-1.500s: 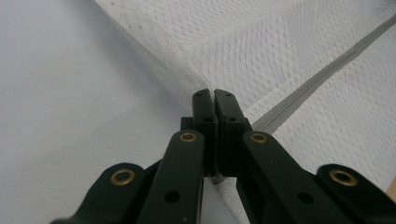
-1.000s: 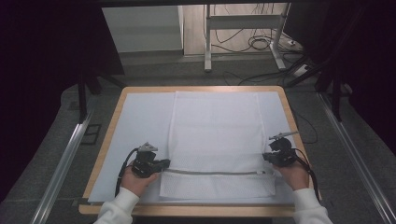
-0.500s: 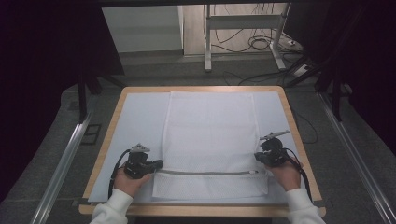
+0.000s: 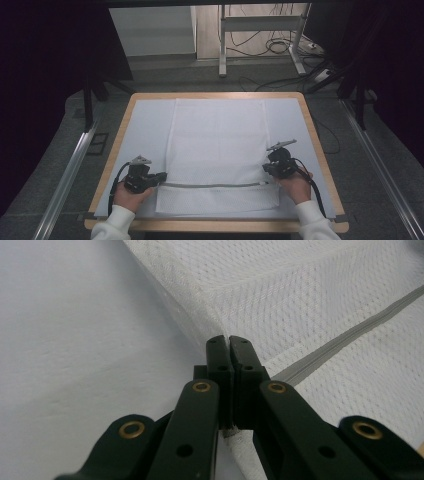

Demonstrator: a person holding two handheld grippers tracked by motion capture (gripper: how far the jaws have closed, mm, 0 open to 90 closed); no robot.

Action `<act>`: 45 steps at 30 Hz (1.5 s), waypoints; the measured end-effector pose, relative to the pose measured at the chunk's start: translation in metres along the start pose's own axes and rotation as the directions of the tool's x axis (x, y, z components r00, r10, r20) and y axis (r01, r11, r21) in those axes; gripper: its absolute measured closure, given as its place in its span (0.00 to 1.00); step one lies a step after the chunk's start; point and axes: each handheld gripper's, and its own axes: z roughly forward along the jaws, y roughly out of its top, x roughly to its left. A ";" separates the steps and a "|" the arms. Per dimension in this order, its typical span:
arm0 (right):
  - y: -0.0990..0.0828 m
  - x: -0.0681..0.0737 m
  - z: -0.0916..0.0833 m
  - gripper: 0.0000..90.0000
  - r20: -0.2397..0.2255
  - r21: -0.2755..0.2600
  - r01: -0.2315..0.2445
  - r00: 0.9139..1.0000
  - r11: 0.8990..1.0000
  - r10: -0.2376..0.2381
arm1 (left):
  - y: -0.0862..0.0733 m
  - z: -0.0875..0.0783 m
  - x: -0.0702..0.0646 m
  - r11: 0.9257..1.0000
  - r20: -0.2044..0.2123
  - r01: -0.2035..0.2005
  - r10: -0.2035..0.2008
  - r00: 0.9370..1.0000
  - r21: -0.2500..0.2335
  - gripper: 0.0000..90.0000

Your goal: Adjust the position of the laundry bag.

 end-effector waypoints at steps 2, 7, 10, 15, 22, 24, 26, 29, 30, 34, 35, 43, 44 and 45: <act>0.002 0.003 0.002 0.98 -0.010 0.000 0.007 1.000 1.000 -0.007 | -0.002 -0.002 0.003 1.000 -0.002 0.006 -0.006 1.000 -0.001 0.99; 0.006 0.007 0.005 0.98 -0.014 0.000 0.016 1.000 1.000 -0.016 | -0.005 -0.004 0.008 1.000 -0.010 0.015 -0.015 1.000 0.005 1.00; 0.008 0.008 0.007 0.98 -0.015 -0.001 0.021 1.000 1.000 -0.021 | -0.006 -0.006 0.010 1.000 -0.015 0.020 -0.020 1.000 0.001 1.00; 0.012 0.011 0.010 0.98 -0.019 -0.001 0.026 0.999 1.000 -0.026 | -0.006 -0.007 0.015 1.000 -0.022 0.027 -0.027 0.999 0.003 1.00; 0.020 0.016 0.015 0.98 -0.025 -0.009 0.036 0.999 0.999 -0.036 | -0.006 -0.010 0.022 0.999 -0.032 0.045 -0.045 0.998 -0.001 1.00; 0.021 0.017 0.016 0.98 -0.027 -0.009 0.039 0.999 0.999 -0.039 | -0.007 -0.011 0.023 0.999 -0.034 0.048 -0.048 0.998 -0.003 0.99; 0.021 0.018 0.016 0.98 -0.030 -0.010 0.041 0.999 0.999 -0.042 | -0.007 -0.012 0.025 0.998 -0.036 0.055 -0.055 0.998 -0.005 0.99; 0.021 0.019 0.015 0.98 -0.032 -0.010 0.042 0.999 0.999 -0.042 | -0.007 -0.012 0.026 0.998 -0.037 0.056 -0.056 0.998 -0.006 0.99; 0.021 0.019 0.015 0.98 -0.034 -0.010 0.043 0.998 0.999 -0.043 | -0.007 -0.012 0.026 0.998 -0.038 0.055 -0.056 0.998 -0.006 0.99; 0.021 0.021 0.015 0.98 -0.034 -0.008 0.047 0.998 0.999 -0.047 | -0.007 -0.013 0.026 0.998 -0.038 0.057 -0.058 0.998 -0.006 0.99; 0.020 0.021 0.016 0.98 -0.035 -0.006 0.049 0.998 0.999 -0.049 | -0.008 -0.013 0.026 0.998 -0.038 0.060 -0.061 0.997 -0.008 0.99; 0.018 0.026 0.015 0.98 -0.049 -0.004 0.059 0.997 0.998 -0.059 | -0.012 -0.017 0.031 0.997 -0.039 0.073 -0.073 0.997 -0.008 0.99; 0.018 0.026 0.015 0.98 -0.049 -0.002 0.059 0.997 0.998 -0.059 | -0.012 -0.017 0.031 0.997 -0.039 0.073 -0.073 0.997 -0.008 0.99; 0.018 0.026 0.015 0.98 -0.048 -0.001 0.061 0.997 0.998 -0.061 | -0.012 -0.017 0.030 0.998 -0.040 0.070 -0.071 0.997 -0.005 0.99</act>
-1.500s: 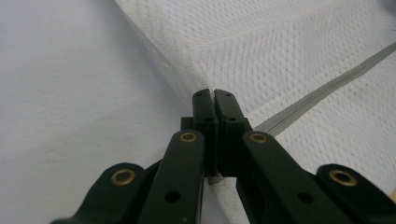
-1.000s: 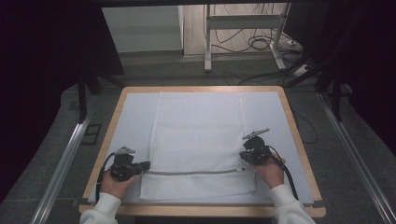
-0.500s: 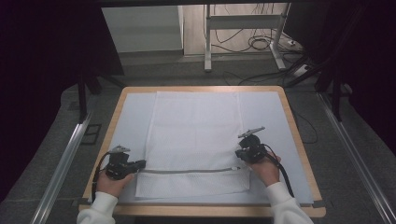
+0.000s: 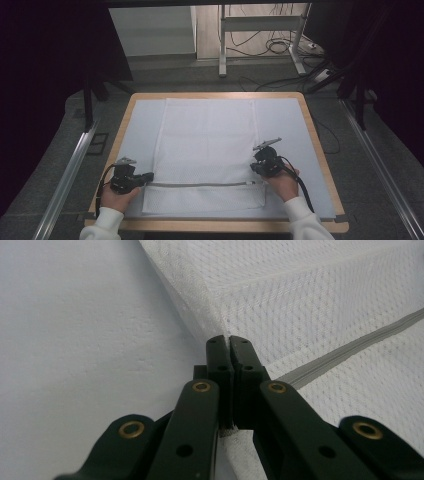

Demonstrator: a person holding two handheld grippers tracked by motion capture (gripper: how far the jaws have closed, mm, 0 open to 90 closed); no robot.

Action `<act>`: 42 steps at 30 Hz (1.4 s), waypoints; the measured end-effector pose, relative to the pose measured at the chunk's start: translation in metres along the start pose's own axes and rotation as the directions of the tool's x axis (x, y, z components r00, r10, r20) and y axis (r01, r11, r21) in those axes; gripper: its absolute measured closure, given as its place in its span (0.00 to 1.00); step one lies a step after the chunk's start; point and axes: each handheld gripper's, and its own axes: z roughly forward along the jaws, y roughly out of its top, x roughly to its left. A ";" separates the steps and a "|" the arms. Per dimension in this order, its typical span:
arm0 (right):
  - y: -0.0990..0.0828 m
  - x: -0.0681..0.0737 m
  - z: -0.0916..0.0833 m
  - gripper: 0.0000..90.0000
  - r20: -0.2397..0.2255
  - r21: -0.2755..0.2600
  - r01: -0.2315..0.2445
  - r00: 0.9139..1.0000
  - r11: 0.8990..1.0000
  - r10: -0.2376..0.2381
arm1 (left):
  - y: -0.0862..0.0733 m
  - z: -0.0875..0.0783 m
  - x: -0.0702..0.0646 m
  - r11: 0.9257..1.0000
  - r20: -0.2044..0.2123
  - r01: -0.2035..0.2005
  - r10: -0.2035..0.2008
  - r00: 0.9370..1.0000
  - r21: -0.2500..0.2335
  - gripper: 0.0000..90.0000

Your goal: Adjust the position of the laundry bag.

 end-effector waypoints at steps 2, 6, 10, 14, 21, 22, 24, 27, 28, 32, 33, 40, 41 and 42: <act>0.000 0.000 0.000 0.98 0.001 0.002 0.002 1.000 1.000 -0.002 | 0.000 0.000 0.000 1.000 -0.002 -0.001 0.001 1.000 0.001 0.99; -0.003 0.001 -0.002 0.98 -0.002 0.005 0.004 1.000 1.000 -0.004 | 0.000 0.000 0.000 1.000 -0.002 0.000 0.000 1.000 0.003 0.99; -0.005 0.000 -0.002 0.98 -0.007 0.012 -0.001 1.000 1.000 0.001 | 0.000 0.000 0.001 1.000 -0.003 0.001 -0.001 1.000 0.004 0.99; -0.007 -0.003 -0.002 0.97 -0.010 0.012 -0.004 1.000 1.000 0.004 | 0.000 0.000 0.000 1.000 -0.007 -0.001 0.001 1.000 0.005 0.99; -0.009 -0.007 -0.006 0.80 -0.016 -0.014 -0.016 1.000 1.000 0.016 | 0.001 0.000 -0.006 0.999 -0.059 -0.050 0.050 0.997 0.008 0.70; -0.009 -0.008 -0.009 0.75 -0.011 -0.030 -0.014 1.000 0.999 0.013 | 0.003 -0.001 -0.008 0.999 -0.074 -0.053 0.052 0.996 -0.004 0.60; -0.010 -0.011 -0.014 0.66 -0.011 -0.059 -0.026 1.000 0.998 0.025 | 0.007 -0.009 -0.015 0.994 -0.109 -0.099 0.092 0.990 -0.056 0.47; -0.014 -0.017 -0.025 0.52 -0.018 -0.104 -0.062 0.998 0.993 0.060 | 0.014 -0.012 -0.025 0.986 -0.105 -0.136 0.125 0.987 -0.100 0.35; -0.015 -0.019 -0.027 0.50 -0.021 -0.113 -0.068 0.998 0.991 0.066 | 0.015 -0.012 -0.028 0.985 -0.096 -0.141 0.131 0.987 -0.105 0.34; -0.018 -0.023 -0.033 0.43 -0.027 -0.140 -0.081 0.997 0.987 0.078 | 0.021 -0.008 -0.040 0.980 -0.088 -0.164 0.155 0.984 -0.109 0.33; -0.019 -0.024 -0.035 0.42 -0.028 -0.148 -0.085 0.996 0.985 0.081 | 0.023 -0.007 -0.044 0.979 -0.085 -0.172 0.163 0.983 -0.112 0.33; -0.032 -0.034 -0.044 0.37 -0.041 -0.189 -0.112 0.993 0.975 0.107 | 0.046 0.006 -0.070 0.974 -0.029 -0.193 0.191 0.981 -0.119 0.33; -0.033 -0.035 -0.045 0.37 -0.041 -0.191 -0.113 0.993 0.975 0.107 | 0.046 0.006 -0.070 0.974 -0.029 -0.193 0.191 0.981 -0.119 0.33; -0.034 -0.036 -0.045 0.37 -0.043 -0.188 -0.116 0.993 0.975 0.110 | 0.048 0.007 -0.072 0.974 -0.022 -0.194 0.193 0.981 -0.118 0.33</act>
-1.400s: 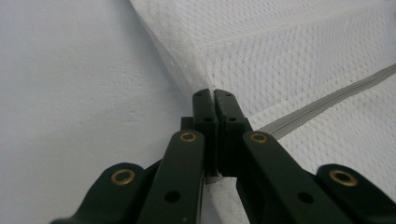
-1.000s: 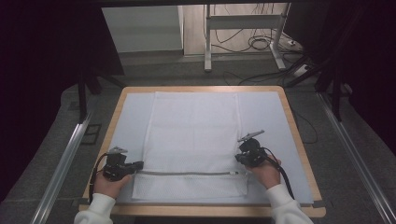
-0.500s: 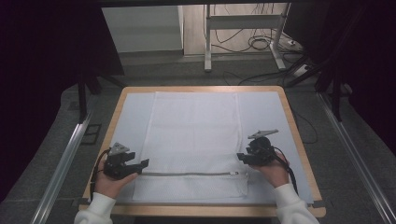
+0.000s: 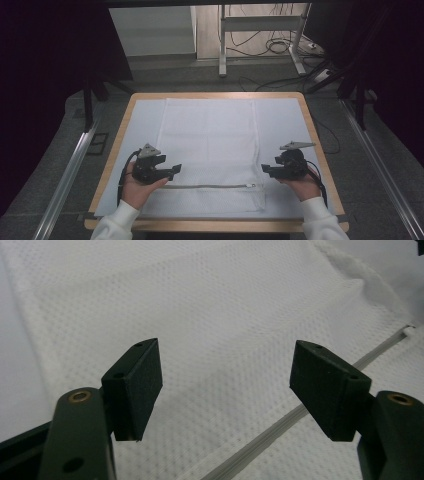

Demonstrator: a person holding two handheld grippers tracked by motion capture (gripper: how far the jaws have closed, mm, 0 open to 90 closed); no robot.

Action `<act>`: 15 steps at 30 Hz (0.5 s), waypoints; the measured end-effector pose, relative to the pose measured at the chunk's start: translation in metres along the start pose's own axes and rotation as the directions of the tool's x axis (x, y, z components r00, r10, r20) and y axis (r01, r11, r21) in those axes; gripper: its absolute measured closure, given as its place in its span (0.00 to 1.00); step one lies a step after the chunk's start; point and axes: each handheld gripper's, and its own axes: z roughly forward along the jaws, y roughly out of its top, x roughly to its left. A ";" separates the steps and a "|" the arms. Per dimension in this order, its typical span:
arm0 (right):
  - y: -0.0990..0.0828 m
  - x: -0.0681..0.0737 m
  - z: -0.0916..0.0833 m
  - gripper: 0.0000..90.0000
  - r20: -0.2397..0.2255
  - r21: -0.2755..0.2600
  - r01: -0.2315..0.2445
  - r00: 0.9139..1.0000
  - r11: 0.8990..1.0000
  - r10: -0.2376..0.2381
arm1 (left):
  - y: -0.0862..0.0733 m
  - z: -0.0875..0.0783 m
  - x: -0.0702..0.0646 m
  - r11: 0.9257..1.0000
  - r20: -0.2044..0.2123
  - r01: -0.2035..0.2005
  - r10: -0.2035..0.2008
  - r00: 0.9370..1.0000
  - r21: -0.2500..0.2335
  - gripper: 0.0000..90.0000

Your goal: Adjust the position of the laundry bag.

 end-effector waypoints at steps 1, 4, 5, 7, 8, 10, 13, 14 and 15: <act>0.000 0.000 0.000 0.37 0.000 0.000 0.000 1.000 1.000 0.000 | 0.001 0.001 -0.002 1.000 0.006 0.001 -0.001 1.000 0.000 0.33; -0.001 -0.002 -0.001 0.36 0.009 -0.004 -0.003 1.000 1.000 0.003 | 0.006 0.002 -0.006 1.000 0.035 0.006 -0.006 0.999 -0.001 0.33; -0.002 -0.002 -0.001 0.36 0.012 -0.006 0.000 1.000 1.000 0.000 | 0.008 0.002 -0.007 1.000 0.042 0.008 -0.007 0.999 -0.004 0.33; -0.003 -0.002 -0.002 0.36 0.019 -0.011 0.000 1.000 1.000 0.001 | 0.010 0.003 -0.009 1.000 0.056 0.005 -0.005 0.998 -0.005 0.34; -0.003 -0.003 -0.003 0.36 0.022 -0.018 0.002 1.000 1.000 -0.002 | 0.010 0.003 -0.009 1.000 0.056 0.005 -0.005 0.998 -0.005 0.34; -0.004 -0.003 -0.004 0.36 0.023 -0.025 0.006 1.000 1.000 -0.006 | 0.012 0.005 -0.012 1.000 0.070 -0.005 0.005 0.998 -0.005 0.34; -0.005 -0.004 -0.005 0.36 0.025 -0.031 0.002 1.000 1.000 -0.001 | 0.017 0.008 -0.019 1.000 0.094 -0.014 0.015 0.995 -0.002 0.34; -0.005 -0.005 -0.006 0.36 0.027 -0.033 0.001 1.000 0.999 -0.001 | 0.018 0.008 -0.021 1.000 0.096 -0.021 0.021 0.995 -0.002 0.34; -0.005 -0.005 -0.007 0.36 0.029 -0.036 0.001 1.000 0.999 0.000 | 0.018 0.008 -0.021 1.000 0.096 -0.021 0.021 0.995 -0.002 0.34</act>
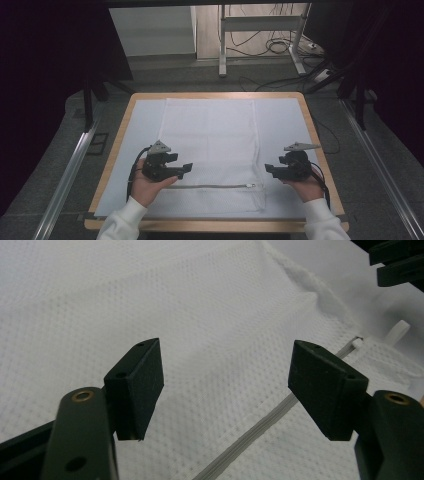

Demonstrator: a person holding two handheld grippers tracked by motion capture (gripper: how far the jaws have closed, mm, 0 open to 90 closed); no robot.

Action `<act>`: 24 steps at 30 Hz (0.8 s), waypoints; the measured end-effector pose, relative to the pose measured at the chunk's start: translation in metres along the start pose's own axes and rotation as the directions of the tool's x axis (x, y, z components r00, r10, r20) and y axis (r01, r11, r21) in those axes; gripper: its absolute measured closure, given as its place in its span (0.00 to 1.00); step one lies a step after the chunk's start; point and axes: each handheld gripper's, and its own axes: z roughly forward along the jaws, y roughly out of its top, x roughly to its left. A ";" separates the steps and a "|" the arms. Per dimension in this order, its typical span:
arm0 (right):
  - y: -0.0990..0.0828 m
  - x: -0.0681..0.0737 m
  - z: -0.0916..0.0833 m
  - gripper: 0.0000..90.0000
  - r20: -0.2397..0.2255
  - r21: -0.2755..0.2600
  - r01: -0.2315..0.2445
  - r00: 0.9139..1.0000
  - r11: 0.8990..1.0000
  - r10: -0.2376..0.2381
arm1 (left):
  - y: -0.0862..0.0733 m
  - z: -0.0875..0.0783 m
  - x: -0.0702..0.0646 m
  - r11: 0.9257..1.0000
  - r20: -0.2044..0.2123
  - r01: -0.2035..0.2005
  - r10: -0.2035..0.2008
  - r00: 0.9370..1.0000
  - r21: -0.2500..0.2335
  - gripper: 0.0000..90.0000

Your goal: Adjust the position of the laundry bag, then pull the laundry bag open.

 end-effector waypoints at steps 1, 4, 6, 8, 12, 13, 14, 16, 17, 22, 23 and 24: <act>0.000 0.000 0.000 0.36 0.000 0.000 0.000 1.000 1.000 0.000 | 0.001 0.000 -0.002 1.000 0.006 -0.003 0.003 1.000 -0.002 0.34; -0.001 -0.001 -0.001 0.36 0.006 -0.003 0.006 1.000 1.000 -0.006 | 0.002 0.001 -0.006 1.000 0.017 -0.010 0.010 1.000 -0.002 0.34; -0.001 -0.002 -0.001 0.36 0.010 -0.004 0.003 1.000 1.000 -0.003 | 0.001 0.002 -0.008 1.000 0.024 -0.010 0.010 1.000 0.001 0.34; -0.002 -0.003 -0.002 0.36 0.013 -0.004 0.001 1.000 1.000 -0.001 | 0.001 0.002 -0.008 1.000 0.024 -0.007 0.007 1.000 -0.001 0.34; -0.002 -0.003 -0.003 0.36 0.015 -0.006 -0.004 1.000 1.000 0.004 | 0.001 0.006 -0.010 1.000 0.001 -0.003 0.003 1.000 0.021 0.34; -0.002 -0.003 -0.002 0.36 0.016 -0.007 -0.001 1.000 1.000 0.001 | 0.000 0.008 -0.010 1.000 0.002 -0.001 0.001 1.000 0.022 0.34; -0.002 -0.003 -0.002 0.36 0.016 -0.006 0.001 1.000 1.000 -0.001 | 0.000 0.009 -0.011 1.000 0.003 -0.003 0.003 1.000 0.026 0.34; -0.002 -0.003 -0.001 0.36 0.019 -0.003 0.002 1.000 1.000 -0.002 | -0.001 0.011 -0.013 0.999 0.005 0.001 -0.001 1.000 0.033 0.34; -0.002 -0.003 -0.001 0.36 0.019 -0.003 0.002 1.000 1.000 -0.002 | -0.001 0.011 -0.013 0.999 0.005 0.001 -0.001 1.000 0.033 0.34; -0.002 -0.002 0.000 0.35 0.023 0.002 0.010 1.000 1.000 -0.010 | -0.001 0.015 -0.020 0.999 0.022 -0.002 0.002 1.000 0.039 0.34; -0.002 -0.002 0.000 0.35 0.025 0.002 0.010 1.000 1.000 -0.010 | 0.000 0.017 -0.022 0.999 0.028 -0.003 0.002 1.000 0.043 0.35; -0.001 -0.002 0.000 0.35 0.027 0.002 0.009 1.000 1.000 -0.009 | 0.000 0.021 -0.025 0.999 0.038 -0.004 0.002 0.999 0.051 0.35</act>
